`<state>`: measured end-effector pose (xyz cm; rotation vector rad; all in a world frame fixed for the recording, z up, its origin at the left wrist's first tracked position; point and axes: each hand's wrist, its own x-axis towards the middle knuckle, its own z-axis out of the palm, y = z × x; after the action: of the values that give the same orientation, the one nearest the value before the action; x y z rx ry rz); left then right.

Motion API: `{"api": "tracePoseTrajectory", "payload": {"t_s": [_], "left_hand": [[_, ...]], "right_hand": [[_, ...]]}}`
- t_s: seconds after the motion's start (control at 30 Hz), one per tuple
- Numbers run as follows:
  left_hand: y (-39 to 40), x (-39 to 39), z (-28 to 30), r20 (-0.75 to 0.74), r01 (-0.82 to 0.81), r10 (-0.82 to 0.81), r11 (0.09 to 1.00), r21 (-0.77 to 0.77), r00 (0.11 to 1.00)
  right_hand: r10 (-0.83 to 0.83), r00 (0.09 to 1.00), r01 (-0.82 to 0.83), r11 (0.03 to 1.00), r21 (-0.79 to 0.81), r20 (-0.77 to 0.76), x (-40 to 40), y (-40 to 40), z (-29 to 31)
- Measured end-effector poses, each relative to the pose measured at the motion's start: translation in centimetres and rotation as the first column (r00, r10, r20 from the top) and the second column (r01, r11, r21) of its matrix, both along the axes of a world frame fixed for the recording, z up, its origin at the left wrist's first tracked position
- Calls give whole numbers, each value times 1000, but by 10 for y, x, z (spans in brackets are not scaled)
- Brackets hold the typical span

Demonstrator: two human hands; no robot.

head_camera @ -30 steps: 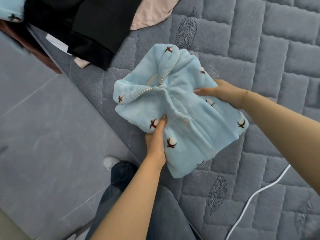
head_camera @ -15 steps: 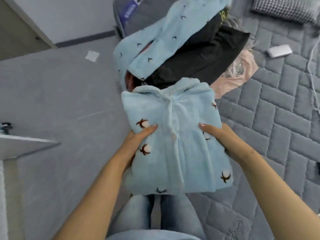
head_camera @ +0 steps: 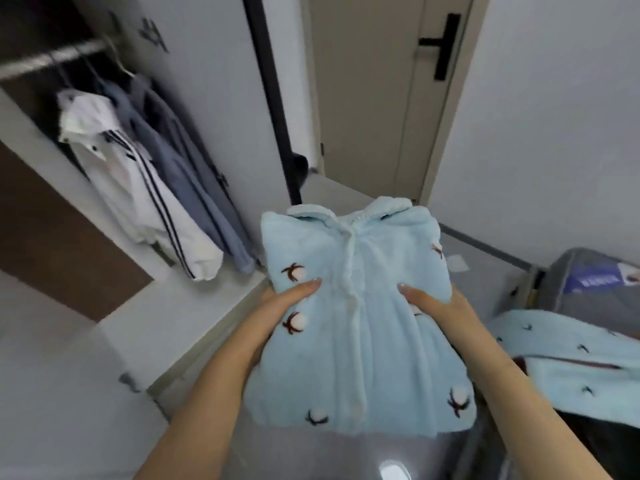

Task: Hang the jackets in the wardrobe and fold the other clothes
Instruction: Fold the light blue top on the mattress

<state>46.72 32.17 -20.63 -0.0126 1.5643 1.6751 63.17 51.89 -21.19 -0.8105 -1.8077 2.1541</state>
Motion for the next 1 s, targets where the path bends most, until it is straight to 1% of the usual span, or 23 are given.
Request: {"api": "tracePoseTrajectory", "payload": {"t_s": [0.07, 0.17, 0.27, 0.37, 0.47, 0.53, 0.6, 0.67, 0.73, 0.8, 0.87, 0.9, 0.93, 0.97, 1.0], "left_hand": [[-23, -23, 24, -46, -189, 191, 981, 37, 981], [-63, -58, 56, -133, -455, 456, 889, 38, 880], [-112, -95, 85, -183, -611, 617, 786, 90, 766], [-161, -140, 120, -244, -686, 690, 718, 115, 681], [-205, -193, 159, -304, -712, 719, 685, 157, 625], [-226, -233, 194, -342, -707, 725, 678, 200, 598], [-242, -275, 234, -404, -689, 718, 682, 246, 567], [-256, -315, 276, -447, -626, 696, 711, 320, 562], [-261, -353, 321, -501, -528, 641, 766, 367, 582], [-257, -390, 364, -549, -489, 591, 804, 339, 591], [-256, -426, 394, -631, -440, 530, 842, 313, 566], [-252, -447, 406, -664, -430, 501, 856, 287, 555], [-248, -469, 415, -655, -439, 509, 851, 288, 558], [-244, -491, 421, -611, -461, 551, 828, 319, 568], [-244, -513, 419, -589, -446, 560, 826, 345, 583]], "right_hand": [[147, 989, -147, 989, 26, -16, -52, -4, 30], [349, 936, -348, 936, 48, -32, -126, -25, 70], [495, 869, -492, 866, 86, -14, -199, -59, 109], [603, 798, -597, 789, 146, 0, -271, -98, 150], [675, 737, -657, 729, 192, -39, -339, -133, 193], [715, 697, -685, 687, 244, -57, -379, -152, 224], [733, 673, -687, 669, 282, -100, -420, -164, 259], [746, 654, -684, 655, 321, -130, -462, -171, 298], [738, 660, -658, 659, 363, -142, -515, -180, 338], [708, 690, -604, 677, 420, -149, -570, -185, 375], [761, 632, -644, 622, 446, -149, -626, -184, 403], [759, 637, -639, 617, 460, -133, -655, -181, 415], [737, 668, -608, 620, 496, -104, -682, -179, 426], [710, 697, -563, 630, 535, -101, -706, -176, 436], [710, 696, -567, 635, 524, -107, -728, -170, 439]]}}
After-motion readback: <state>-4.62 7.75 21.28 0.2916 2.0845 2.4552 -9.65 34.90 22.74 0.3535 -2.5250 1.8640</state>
